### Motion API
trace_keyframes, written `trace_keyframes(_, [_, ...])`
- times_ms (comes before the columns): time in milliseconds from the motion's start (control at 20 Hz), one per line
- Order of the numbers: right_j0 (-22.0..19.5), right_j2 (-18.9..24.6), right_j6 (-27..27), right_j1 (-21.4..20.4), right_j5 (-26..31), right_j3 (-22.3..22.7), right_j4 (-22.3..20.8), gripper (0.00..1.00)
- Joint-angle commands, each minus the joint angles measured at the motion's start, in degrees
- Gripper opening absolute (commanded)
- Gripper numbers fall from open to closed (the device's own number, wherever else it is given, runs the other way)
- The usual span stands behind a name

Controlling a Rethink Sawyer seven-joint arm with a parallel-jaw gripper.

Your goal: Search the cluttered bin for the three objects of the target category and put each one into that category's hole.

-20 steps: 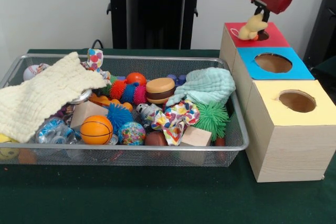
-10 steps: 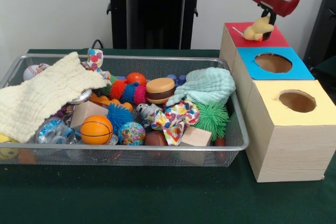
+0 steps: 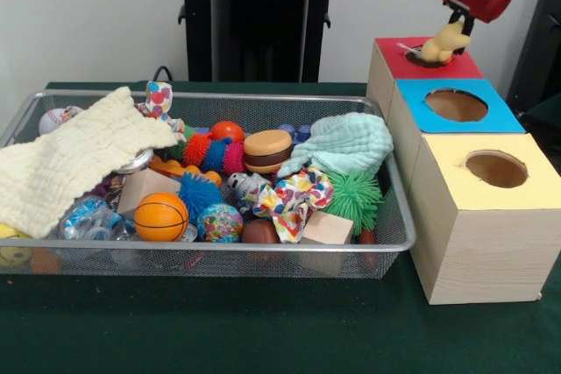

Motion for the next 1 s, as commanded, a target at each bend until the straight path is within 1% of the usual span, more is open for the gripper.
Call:
trace_keyframes(50, [1.4,1.6,18.9,0.6,8.0,1.8,0.5,0.0])
trace_keyframes(200, [1.6,0.8,18.3,1.3,7.8,1.7,0.0,0.0])
trace_keyframes(400, [0.3,1.1,16.2,2.3,5.8,2.6,-0.1,0.0])
trace_keyframes(450, [0.2,1.5,16.0,3.1,4.9,2.3,0.1,0.0])
trace_keyframes(700, [0.0,1.7,15.6,3.5,4.3,1.7,0.1,0.0])
trace_keyframes(850, [-0.4,0.8,14.4,4.2,3.7,0.7,-1.0,0.0])
trace_keyframes(1000, [0.1,-0.2,14.3,4.6,3.6,0.0,-1.8,0.0])
